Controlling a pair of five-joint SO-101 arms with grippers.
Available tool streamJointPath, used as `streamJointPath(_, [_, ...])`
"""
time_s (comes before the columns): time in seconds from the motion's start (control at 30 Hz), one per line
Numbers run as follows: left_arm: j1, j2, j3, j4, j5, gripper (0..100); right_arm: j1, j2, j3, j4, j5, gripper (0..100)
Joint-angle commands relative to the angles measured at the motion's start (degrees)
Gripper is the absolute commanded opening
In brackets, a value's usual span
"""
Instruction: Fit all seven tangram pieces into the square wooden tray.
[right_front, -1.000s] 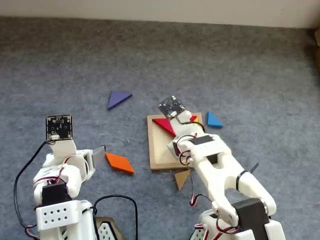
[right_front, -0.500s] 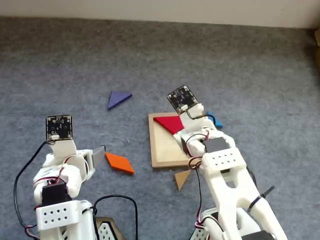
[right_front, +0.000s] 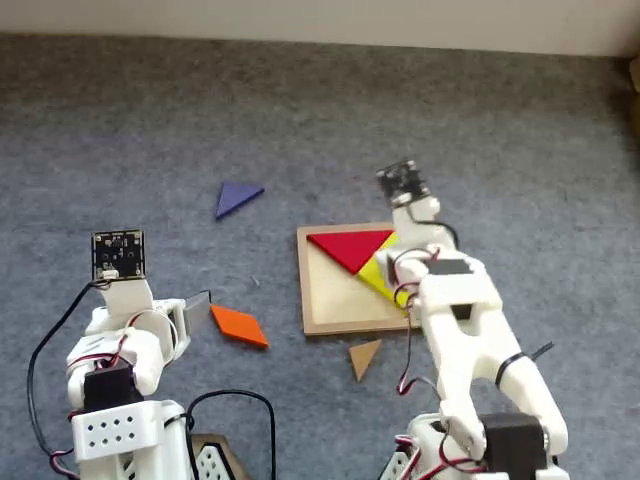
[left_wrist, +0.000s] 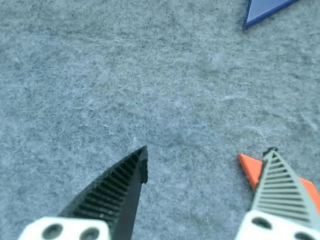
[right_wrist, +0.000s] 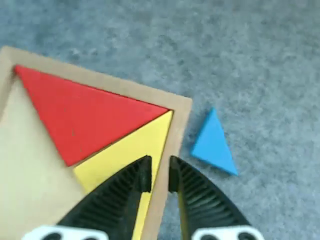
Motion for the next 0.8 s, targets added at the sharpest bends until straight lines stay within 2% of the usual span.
streamJointPath(0.0, [-0.3,-0.5,-0.4,-0.8,-0.4,35,3.8,2.6,-10.5,7.3,-3.9,19.7])
streamJointPath(0.43, [-0.5,-0.5,-0.4,-0.7,-0.4,35,4.3,30.4,-44.3,28.5,-4.1,21.1])
streamJointPath(0.6, [-0.5,-0.5,-0.4,-0.7,-0.4,35,4.5,37.1,-51.5,31.7,-4.0,21.0])
streamJointPath(0.77, [-0.5,-0.5,-0.4,-0.7,-0.4,35,5.4,40.2,-52.7,31.7,-2.0,21.0])
